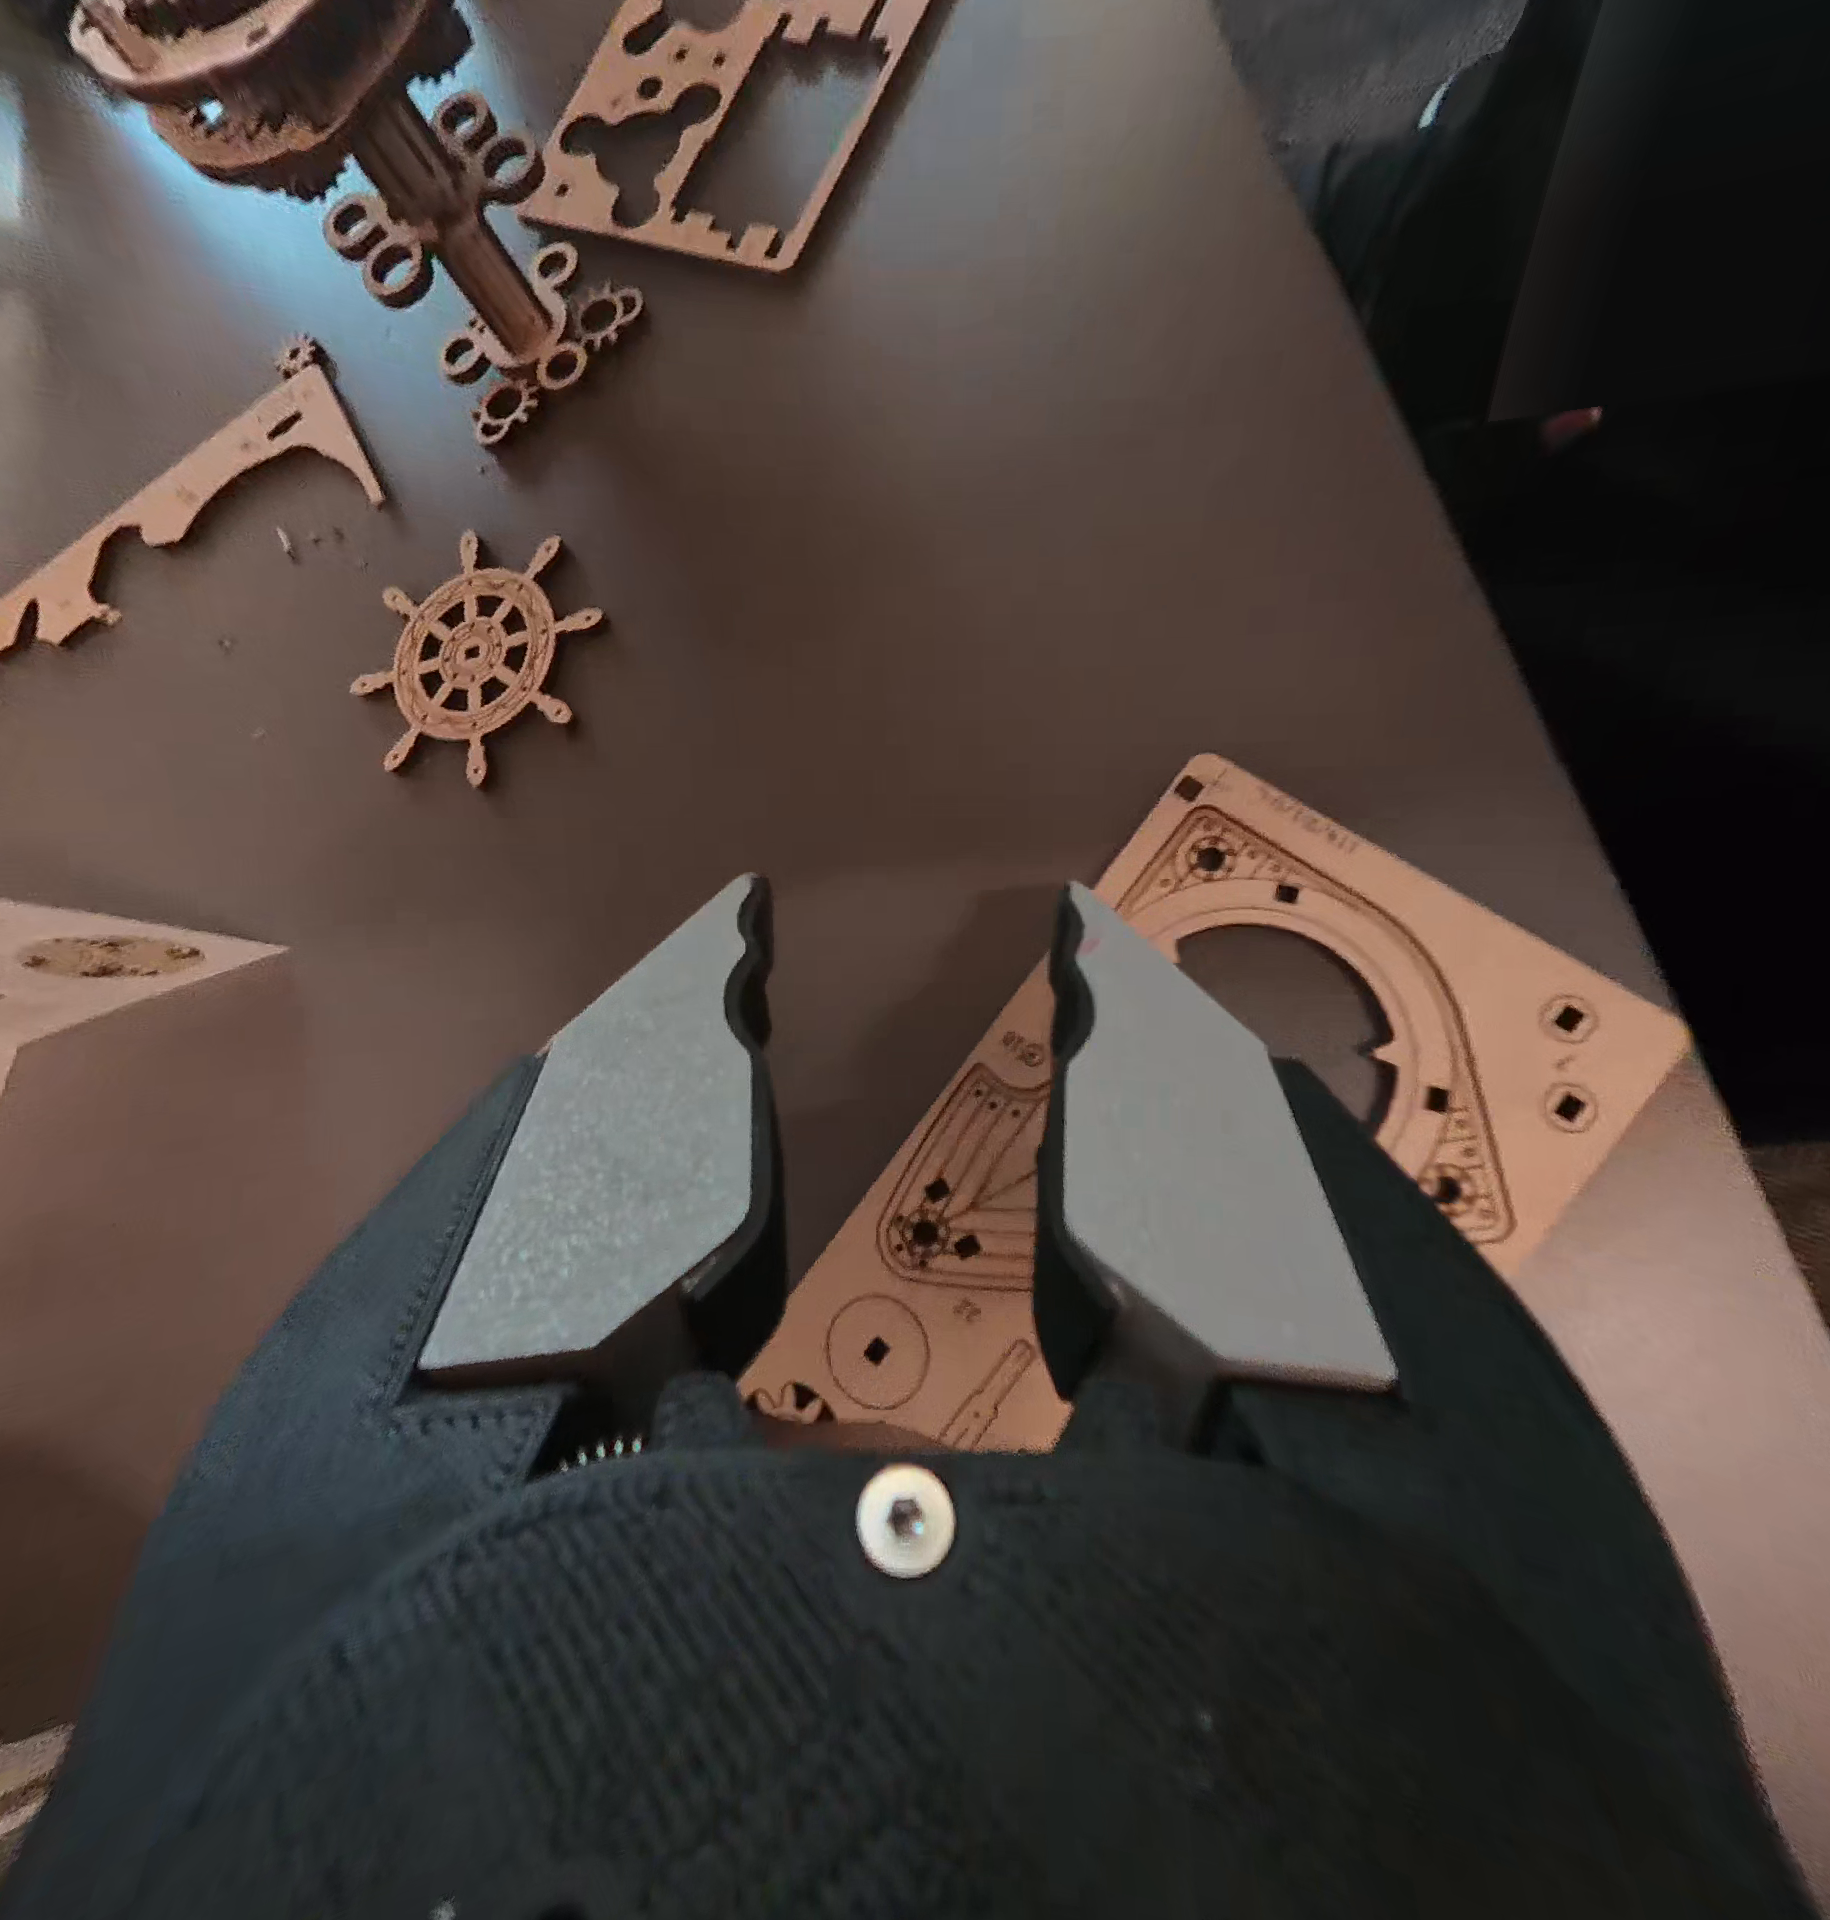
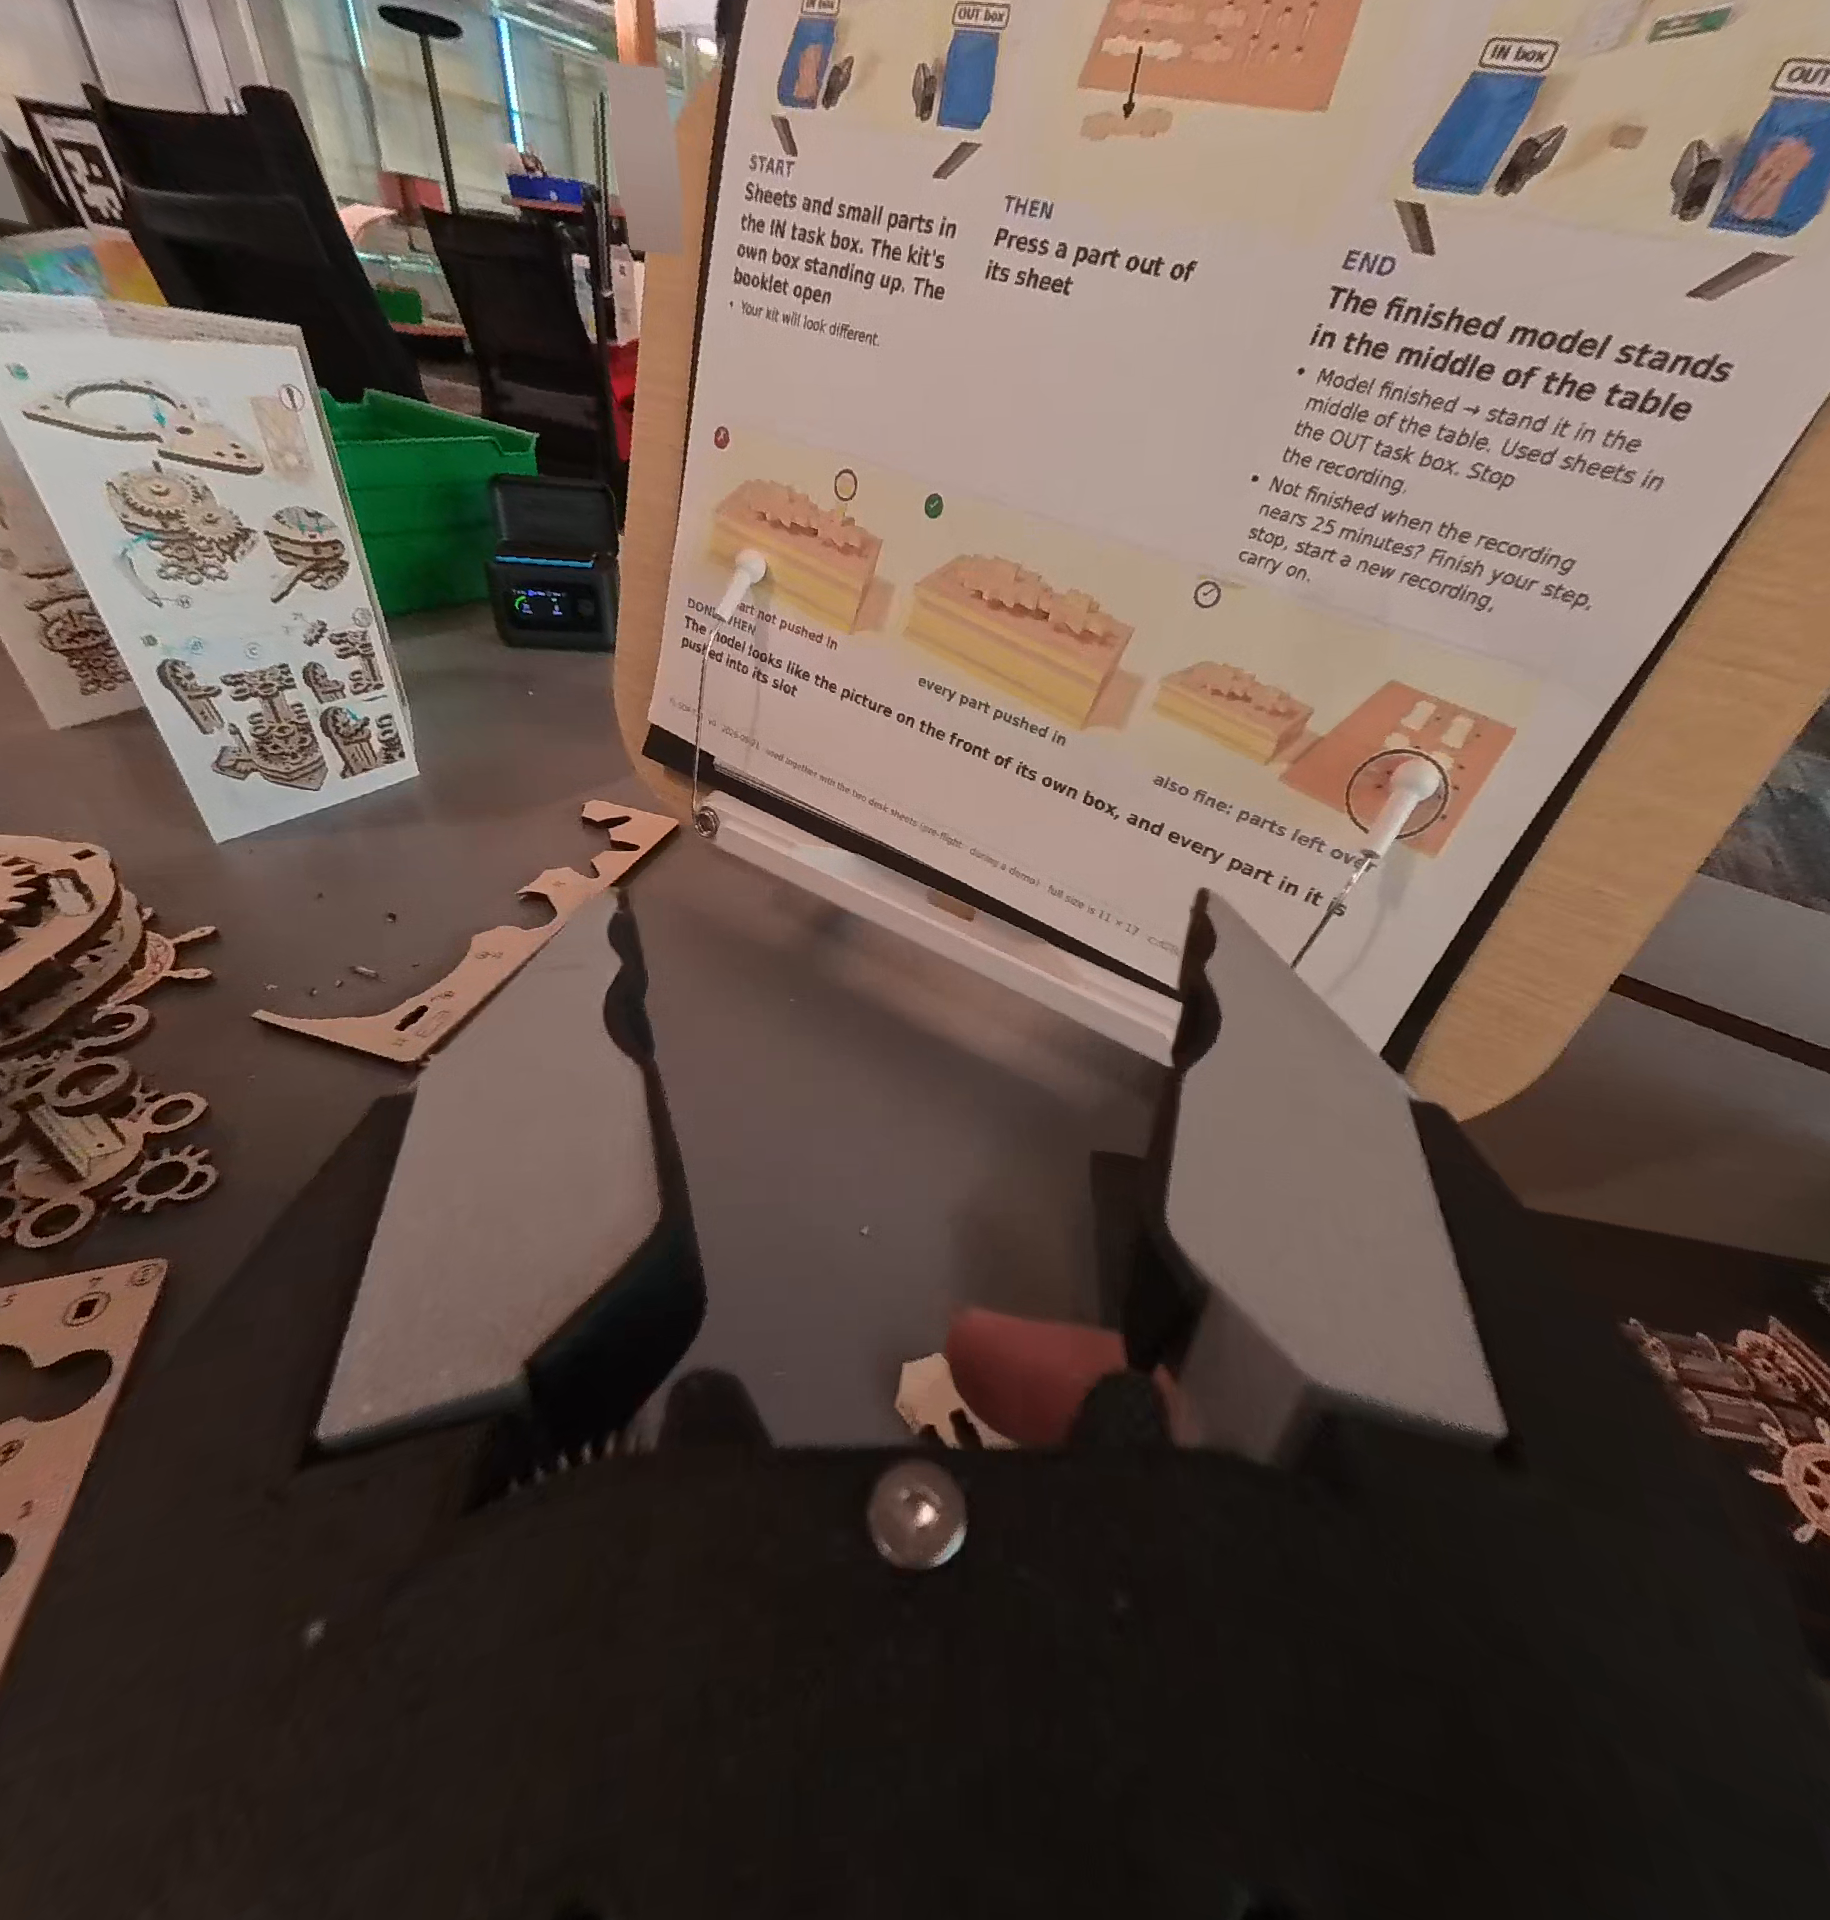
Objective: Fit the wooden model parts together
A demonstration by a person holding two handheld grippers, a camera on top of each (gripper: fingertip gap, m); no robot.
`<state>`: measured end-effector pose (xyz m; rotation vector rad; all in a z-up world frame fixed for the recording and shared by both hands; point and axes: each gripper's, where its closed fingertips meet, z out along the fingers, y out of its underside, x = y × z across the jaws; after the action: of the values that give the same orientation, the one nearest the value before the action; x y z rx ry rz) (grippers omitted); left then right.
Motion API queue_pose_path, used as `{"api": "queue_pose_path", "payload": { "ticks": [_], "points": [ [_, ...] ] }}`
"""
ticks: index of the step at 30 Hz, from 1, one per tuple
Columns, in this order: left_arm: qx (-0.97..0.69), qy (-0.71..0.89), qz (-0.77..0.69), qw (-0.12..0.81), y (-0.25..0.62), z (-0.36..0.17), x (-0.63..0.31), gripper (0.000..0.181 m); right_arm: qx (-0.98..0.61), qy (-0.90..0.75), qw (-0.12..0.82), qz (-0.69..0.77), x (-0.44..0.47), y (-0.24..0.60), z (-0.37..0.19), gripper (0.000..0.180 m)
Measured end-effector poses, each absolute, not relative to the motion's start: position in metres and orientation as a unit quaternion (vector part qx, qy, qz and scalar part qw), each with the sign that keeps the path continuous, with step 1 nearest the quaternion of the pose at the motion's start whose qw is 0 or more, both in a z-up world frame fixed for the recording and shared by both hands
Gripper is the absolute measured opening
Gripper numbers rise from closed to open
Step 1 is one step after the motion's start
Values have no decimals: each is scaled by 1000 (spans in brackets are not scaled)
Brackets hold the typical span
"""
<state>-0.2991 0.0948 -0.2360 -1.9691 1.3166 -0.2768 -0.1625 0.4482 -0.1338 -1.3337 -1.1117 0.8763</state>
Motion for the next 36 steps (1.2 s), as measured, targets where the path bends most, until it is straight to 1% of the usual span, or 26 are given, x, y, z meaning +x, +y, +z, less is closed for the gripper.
{"api": "queue_pose_path", "payload": {
  "ticks": [4, 6, 8, 10, 12, 13, 15, 16, 17, 18, 19, 21, 22, 24, 25, 26, 32, 36],
  "points": [
    [-771, 502, -101, 378, 101, -234, -298, 52, -568, -472, 575, 352, -159, 454, -131, 100],
    [-771, 501, -97, 381, 103, -235, -298, 52, -559, -458, 586, 366, -161, 448, -105, 102],
    [-783, 490, -85, 374, 107, -239, -303, 52, -562, -462, 575, 374, -176, 432, -77, 102],
    [-803, 456, -61, 378, 119, -238, -316, 51, -556, -507, 537, 381, -209, 392, -56, 104],
    [-826, 405, -30, 390, 132, -228, -338, 51, -556, -574, 490, 349, -249, 346, -50, 110],
    [-832, 374, -26, 408, 138, -218, -349, 51, -553, -607, 468, 328, -268, 322, -52, 109],
    [-840, 297, -22, 454, 148, -191, -372, 44, -541, -646, 446, 300, -306, 281, -55, 106],
    [-841, 264, -30, 471, 148, -178, -382, 43, -537, -661, 435, 294, -323, 264, -59, 112],
    [-841, 235, -39, 486, 147, -167, -390, 42, -541, -673, 418, 283, -340, 251, -65, 124],
    [-839, 200, -32, 505, 148, -155, -402, 41, -548, -686, 395, 269, -355, 242, -74, 132],
    [-833, 162, -14, 528, 150, -141, -417, 42, -553, -700, 374, 255, -368, 234, -83, 129],
    [-810, 115, 31, 574, 148, -117, -439, 42, -553, -715, 356, 235, -391, 230, -97, 102],
    [-797, 102, 57, 593, 146, -108, -448, 42, -555, -722, 345, 229, -399, 232, -103, 79],
    [-786, 87, 92, 606, 143, -100, -460, 42, -563, -729, 328, 210, -406, 246, -115, 24],
    [-786, 83, 98, 604, 142, -99, -464, 42, -565, -730, 328, 203, -406, 256, -118, 4],
    [-787, 81, 95, 604, 141, -99, -466, 43, -568, -726, 333, 198, -405, 268, -119, 0],
    [-786, 72, 46, 613, 141, -98, -461, 42, -602, -693, 351, 185, -404, 327, -124, 5],
    [-794, 74, 39, 602, 144, -106, -459, 42, -621, -681, 339, 189, -406, 340, -134, 3]
  ]
}}
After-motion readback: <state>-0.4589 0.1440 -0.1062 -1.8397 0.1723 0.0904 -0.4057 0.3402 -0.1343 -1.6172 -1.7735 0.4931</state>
